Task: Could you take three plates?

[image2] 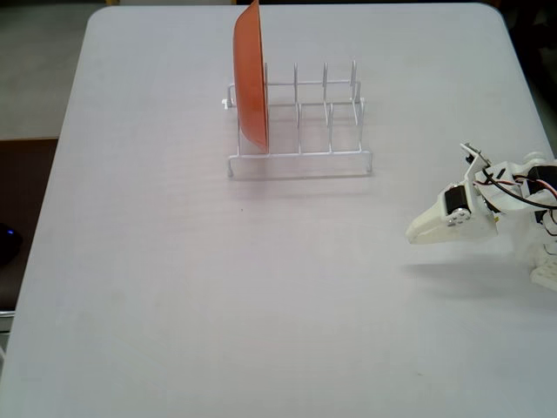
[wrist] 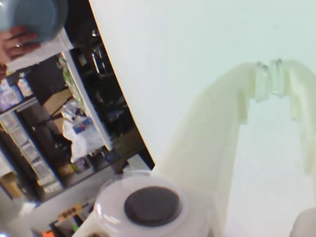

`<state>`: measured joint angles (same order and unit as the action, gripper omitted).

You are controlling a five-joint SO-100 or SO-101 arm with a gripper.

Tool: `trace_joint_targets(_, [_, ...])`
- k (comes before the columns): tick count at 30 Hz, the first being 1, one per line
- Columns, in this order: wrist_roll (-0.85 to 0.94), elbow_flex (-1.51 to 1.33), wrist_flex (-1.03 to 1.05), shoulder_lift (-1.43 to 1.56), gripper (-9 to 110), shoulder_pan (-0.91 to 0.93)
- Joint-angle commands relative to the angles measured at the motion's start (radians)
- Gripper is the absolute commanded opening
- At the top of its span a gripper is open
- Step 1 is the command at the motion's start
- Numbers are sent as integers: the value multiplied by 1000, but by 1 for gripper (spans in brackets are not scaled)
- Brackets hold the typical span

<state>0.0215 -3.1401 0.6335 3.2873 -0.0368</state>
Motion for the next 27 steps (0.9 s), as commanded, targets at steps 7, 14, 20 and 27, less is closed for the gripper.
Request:
trace_joint_targets(7, [-3,3,2,23,0,11])
trace_joint_targets(14, [-6,3,2,23,0,11])
trace_joint_targets(20, [-3,3,2,23,0,11])
trace_joint_targets(27, [6,3,3,23,0,11])
